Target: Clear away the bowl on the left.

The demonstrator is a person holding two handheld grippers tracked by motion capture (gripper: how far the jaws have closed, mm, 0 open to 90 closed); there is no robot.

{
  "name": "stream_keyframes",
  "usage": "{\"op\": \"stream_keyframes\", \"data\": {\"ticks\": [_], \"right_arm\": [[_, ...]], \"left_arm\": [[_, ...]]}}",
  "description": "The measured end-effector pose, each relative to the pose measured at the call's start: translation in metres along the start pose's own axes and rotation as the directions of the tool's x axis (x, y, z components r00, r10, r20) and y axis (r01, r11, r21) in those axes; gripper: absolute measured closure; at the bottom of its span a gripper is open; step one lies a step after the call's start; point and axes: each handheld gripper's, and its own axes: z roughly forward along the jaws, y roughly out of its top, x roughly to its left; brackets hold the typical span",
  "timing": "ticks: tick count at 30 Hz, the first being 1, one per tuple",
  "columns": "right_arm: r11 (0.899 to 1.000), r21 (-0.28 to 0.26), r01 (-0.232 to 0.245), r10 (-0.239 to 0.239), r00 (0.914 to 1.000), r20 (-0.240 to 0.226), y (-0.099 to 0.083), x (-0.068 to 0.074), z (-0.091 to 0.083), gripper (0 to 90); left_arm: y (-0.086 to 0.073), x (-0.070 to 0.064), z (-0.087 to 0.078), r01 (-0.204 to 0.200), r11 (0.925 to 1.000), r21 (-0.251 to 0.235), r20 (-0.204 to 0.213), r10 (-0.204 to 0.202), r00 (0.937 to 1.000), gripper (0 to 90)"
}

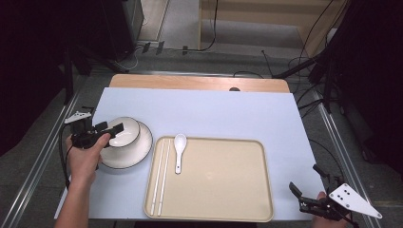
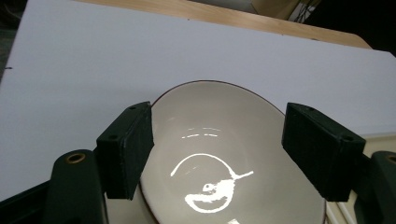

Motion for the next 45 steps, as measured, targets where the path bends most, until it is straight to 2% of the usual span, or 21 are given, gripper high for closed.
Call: {"op": "stream_keyframes", "data": {"ticks": [4,8,12,17,21,25,29,32,37,41,45], "right_arm": [[1.000,0.002,0.001,-0.001,1.0000,0.001,0.000,0.000,0.000,3.7],[1.000,0.003,0.002,-0.002,1.0000,0.000,0.000,0.000,0.000,3.7],[1.000,0.002,-0.002,0.002,1.0000,-0.002,0.000,0.000,-0.001,3.7],[1.000,-0.001,-0.007,0.007,1.0000,-0.004,0.000,0.000,-0.001,3.7],[1.000,-0.002,-0.007,0.007,1.0000,-0.004,0.000,0.000,-0.001,3.7],[1.000,-0.002,-0.006,0.006,1.0000,-0.006,0.000,0.000,-0.001,3.7],[1.000,-0.003,-0.007,0.007,1.0000,-0.007,0.000,-0.001,-0.001,3.7],[1.000,-0.002,-0.008,0.008,0.9999,-0.008,0.000,0.000,-0.001,3.7],[1.000,-0.005,-0.007,0.007,0.9999,-0.008,0.000,-0.001,-0.002,3.7],[1.000,-0.006,-0.008,0.008,0.9999,-0.007,0.000,-0.001,-0.002,3.7],[1.000,-0.007,-0.008,0.008,1.0000,-0.006,0.000,-0.001,-0.002,3.7]], "left_arm": [[0.000,0.003,-0.001,0.010,0.9999,-0.012,-0.016,-0.010,0.9998,31.1],[0.000,0.002,-0.003,-0.019,0.9996,-0.022,-0.069,0.017,0.9975,32.4],[-0.003,0.008,0.002,0.009,1.0000,0.005,-0.103,-0.008,0.9947,33.0],[-0.006,0.014,0.011,0.042,0.9984,0.038,-0.159,-0.036,0.9866,41.2],[-0.009,0.018,0.018,0.075,0.9949,0.067,-0.159,-0.063,0.9852,47.9],[-0.011,0.021,0.022,0.106,0.9890,0.103,-0.158,-0.090,0.9834,58.8],[-0.013,0.025,0.025,0.117,0.9861,0.118,-0.153,-0.098,0.9834,66.9],[-0.014,0.027,0.026,0.128,0.9841,0.123,-0.130,-0.112,0.9852,67.9],[-0.015,0.026,0.026,0.098,0.9855,0.139,-0.112,-0.083,0.9903,70.2],[-0.014,0.025,0.026,0.139,0.9773,0.160,-0.114,-0.122,0.9860,70.4],[-0.014,0.025,0.025,0.145,0.9739,0.175,-0.148,-0.120,0.9817,74.9]]}}
